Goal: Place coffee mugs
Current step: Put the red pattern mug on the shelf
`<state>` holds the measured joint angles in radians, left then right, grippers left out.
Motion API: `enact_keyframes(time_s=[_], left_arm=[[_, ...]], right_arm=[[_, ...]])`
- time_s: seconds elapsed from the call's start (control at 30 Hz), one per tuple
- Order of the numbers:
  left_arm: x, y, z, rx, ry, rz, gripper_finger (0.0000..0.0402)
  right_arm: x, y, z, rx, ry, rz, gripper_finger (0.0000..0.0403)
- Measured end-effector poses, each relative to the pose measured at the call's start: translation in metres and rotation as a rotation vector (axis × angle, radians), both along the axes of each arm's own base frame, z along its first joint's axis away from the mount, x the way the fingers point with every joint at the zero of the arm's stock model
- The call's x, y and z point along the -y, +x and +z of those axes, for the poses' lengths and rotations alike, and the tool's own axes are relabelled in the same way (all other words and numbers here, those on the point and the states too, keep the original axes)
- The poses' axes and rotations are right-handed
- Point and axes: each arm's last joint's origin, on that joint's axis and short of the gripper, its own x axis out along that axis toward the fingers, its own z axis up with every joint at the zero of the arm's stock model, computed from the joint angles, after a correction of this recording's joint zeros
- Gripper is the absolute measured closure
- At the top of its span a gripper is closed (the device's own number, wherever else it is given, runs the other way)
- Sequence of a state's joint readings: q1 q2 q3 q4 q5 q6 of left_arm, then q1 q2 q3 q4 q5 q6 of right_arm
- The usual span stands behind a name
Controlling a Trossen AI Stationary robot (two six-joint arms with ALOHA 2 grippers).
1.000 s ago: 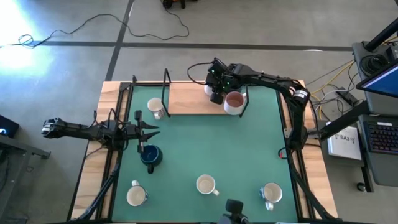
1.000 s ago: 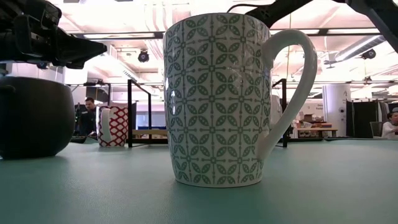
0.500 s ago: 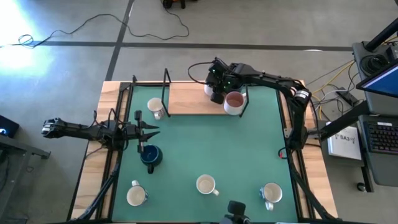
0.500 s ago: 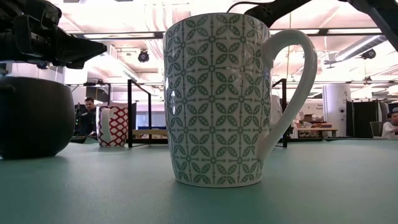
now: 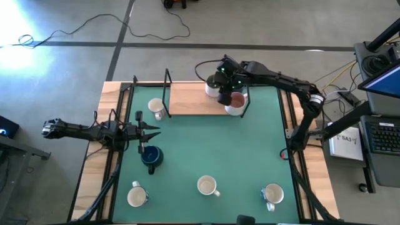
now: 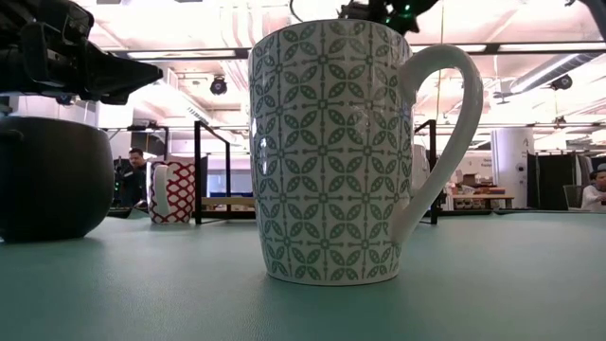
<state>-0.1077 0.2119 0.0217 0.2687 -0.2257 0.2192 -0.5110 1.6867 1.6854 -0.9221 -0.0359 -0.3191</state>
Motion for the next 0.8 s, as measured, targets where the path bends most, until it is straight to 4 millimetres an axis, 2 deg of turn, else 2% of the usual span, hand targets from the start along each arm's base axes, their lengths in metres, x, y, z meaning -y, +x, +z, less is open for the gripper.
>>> enact_keyframes(time_s=[0.17, 0.43, 0.63, 0.8], left_arm=[[0.0, 0.0, 0.0, -0.001, 0.0, 0.0, 0.0333], [0.0, 0.0, 0.0, -0.004, 0.001, 0.0, 0.0333], [0.0, 0.0, 0.0, -0.005, 0.001, 0.0, 0.0333], [0.0, 0.0, 0.0, -0.005, 0.001, 0.0, 0.0333]], right_arm=[[-0.016, -0.008, 0.018, 0.089, 0.114, 0.06, 0.0313], [-0.044, -0.02, 0.045, 0.158, 0.118, 0.096, 0.0314], [-0.067, -0.024, 0.053, 0.154, 0.14, 0.142, 0.0314], [-0.082, -0.023, 0.052, 0.12, 0.175, 0.182, 0.0314]])
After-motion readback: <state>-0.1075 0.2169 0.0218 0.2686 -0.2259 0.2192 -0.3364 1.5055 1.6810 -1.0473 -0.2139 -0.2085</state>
